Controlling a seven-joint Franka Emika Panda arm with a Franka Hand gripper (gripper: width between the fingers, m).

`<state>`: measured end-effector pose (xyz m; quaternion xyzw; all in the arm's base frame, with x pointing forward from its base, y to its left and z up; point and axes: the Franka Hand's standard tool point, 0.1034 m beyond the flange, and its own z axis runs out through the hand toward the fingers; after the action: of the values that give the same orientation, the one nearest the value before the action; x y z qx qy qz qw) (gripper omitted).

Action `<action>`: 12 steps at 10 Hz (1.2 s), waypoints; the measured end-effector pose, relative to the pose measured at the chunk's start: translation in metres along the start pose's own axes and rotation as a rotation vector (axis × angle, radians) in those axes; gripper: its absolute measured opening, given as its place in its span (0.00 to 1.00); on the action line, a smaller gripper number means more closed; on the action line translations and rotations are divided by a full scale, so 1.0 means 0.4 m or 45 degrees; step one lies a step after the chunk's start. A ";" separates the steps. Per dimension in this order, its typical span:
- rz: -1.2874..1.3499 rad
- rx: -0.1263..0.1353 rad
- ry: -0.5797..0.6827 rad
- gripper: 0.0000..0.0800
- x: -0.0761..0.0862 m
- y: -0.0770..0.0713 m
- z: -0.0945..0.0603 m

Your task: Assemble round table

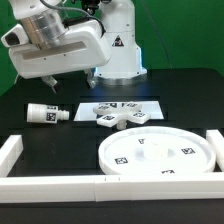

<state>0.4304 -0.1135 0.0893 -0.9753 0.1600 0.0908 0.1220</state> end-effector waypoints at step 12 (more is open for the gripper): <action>0.769 0.152 -0.046 0.81 -0.001 0.047 0.007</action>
Offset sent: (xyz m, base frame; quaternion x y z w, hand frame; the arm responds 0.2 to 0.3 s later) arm -0.0058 -0.0339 0.0013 -0.0110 -0.0776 0.1382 0.9873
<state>0.4233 -0.1301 0.0826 -0.8730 0.4455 0.1309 0.1492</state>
